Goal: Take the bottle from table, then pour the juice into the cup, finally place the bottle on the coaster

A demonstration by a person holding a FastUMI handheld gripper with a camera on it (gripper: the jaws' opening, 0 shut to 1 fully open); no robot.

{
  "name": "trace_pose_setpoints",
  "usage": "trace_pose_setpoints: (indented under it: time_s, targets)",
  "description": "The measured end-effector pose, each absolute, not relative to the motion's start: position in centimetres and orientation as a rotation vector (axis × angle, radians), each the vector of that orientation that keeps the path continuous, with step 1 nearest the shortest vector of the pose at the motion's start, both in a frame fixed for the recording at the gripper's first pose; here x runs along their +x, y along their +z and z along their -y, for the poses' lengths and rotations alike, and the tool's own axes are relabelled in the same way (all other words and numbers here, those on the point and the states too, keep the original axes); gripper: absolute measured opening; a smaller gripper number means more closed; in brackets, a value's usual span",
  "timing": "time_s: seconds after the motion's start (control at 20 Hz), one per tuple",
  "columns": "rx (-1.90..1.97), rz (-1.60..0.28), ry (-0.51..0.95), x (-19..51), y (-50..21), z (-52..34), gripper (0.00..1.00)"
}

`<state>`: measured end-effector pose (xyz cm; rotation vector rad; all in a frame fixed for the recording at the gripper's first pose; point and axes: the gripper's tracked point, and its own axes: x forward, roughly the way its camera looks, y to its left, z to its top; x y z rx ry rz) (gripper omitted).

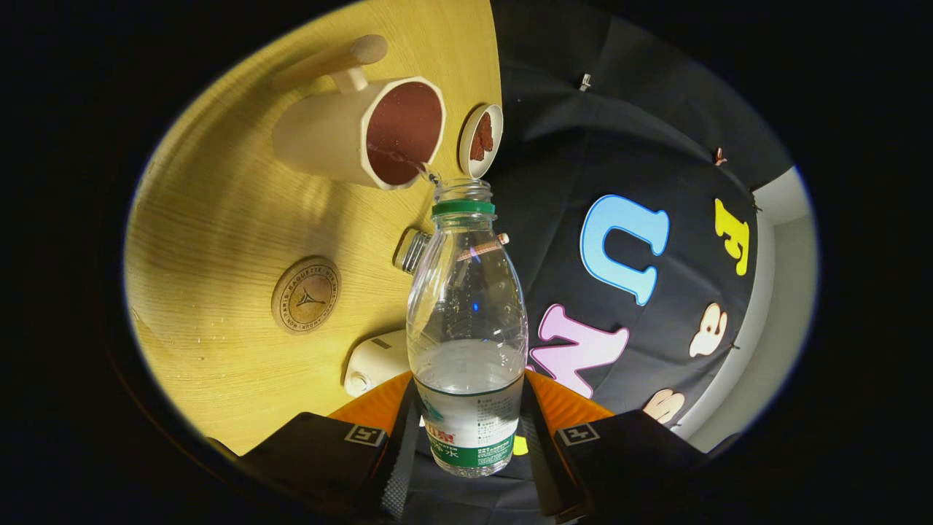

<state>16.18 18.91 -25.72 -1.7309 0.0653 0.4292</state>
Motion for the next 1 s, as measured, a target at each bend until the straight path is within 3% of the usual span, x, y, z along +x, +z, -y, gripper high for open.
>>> trace_pose_setpoints:
  time_s: [1.0]
  targets:
    - [-1.931,0.11,0.46,16.7,-23.1,-20.6,0.7]
